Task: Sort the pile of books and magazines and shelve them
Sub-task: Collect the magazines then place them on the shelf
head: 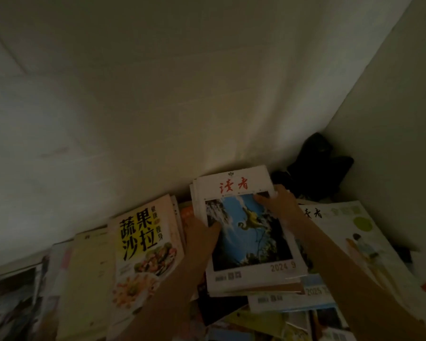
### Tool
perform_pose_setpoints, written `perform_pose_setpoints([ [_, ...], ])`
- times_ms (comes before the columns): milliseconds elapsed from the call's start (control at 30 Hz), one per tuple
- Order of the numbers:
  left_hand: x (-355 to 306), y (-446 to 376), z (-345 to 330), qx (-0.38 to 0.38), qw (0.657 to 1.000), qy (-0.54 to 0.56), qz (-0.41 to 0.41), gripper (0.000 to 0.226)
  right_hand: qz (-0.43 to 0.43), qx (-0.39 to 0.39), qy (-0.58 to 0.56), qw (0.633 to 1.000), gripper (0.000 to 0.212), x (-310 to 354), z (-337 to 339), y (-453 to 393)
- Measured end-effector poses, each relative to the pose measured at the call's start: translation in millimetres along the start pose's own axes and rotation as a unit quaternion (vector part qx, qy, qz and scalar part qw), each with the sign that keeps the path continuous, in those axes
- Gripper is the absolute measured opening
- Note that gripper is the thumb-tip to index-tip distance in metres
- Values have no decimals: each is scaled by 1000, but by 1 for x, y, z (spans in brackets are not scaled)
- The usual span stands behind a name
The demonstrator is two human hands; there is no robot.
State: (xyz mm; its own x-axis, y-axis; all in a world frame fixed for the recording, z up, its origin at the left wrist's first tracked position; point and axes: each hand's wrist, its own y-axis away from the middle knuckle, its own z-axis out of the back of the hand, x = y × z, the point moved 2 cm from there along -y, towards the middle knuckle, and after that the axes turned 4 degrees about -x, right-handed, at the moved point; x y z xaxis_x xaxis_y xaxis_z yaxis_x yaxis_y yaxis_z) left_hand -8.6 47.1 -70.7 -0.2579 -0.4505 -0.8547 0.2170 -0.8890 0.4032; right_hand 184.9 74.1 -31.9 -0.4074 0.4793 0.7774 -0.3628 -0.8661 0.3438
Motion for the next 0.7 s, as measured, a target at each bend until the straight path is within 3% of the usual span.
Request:
perform_pose_setpoints([
  [67,-5,4,2,0,995,78,58,40,-80,-14,12,997,96,-22,-7,1],
  [167,-12,2,0,41,994,53,90,43,-153,-17,6,988,116,-41,-8,2],
  [200,-15,1,-2,59,994,37,82,46,-169,-5,-54,984,110,-42,-5,2],
  [267,-20,4,-9,104,992,21,71,55,-187,26,-181,965,73,-43,3,5],
  [367,-21,16,-19,137,990,0,34,75,-174,68,-245,951,42,-50,16,25],
  [433,-19,20,-17,104,994,-28,17,76,-125,81,-252,956,38,-58,23,40],
  [500,-16,20,-8,97,993,-24,54,74,-93,97,-242,961,40,-66,30,55],
  [600,-9,28,-1,132,985,28,111,75,-130,146,-252,948,54,-81,34,77],
  [700,-9,45,-2,142,982,45,112,58,-137,132,-253,949,52,-91,34,97],
])
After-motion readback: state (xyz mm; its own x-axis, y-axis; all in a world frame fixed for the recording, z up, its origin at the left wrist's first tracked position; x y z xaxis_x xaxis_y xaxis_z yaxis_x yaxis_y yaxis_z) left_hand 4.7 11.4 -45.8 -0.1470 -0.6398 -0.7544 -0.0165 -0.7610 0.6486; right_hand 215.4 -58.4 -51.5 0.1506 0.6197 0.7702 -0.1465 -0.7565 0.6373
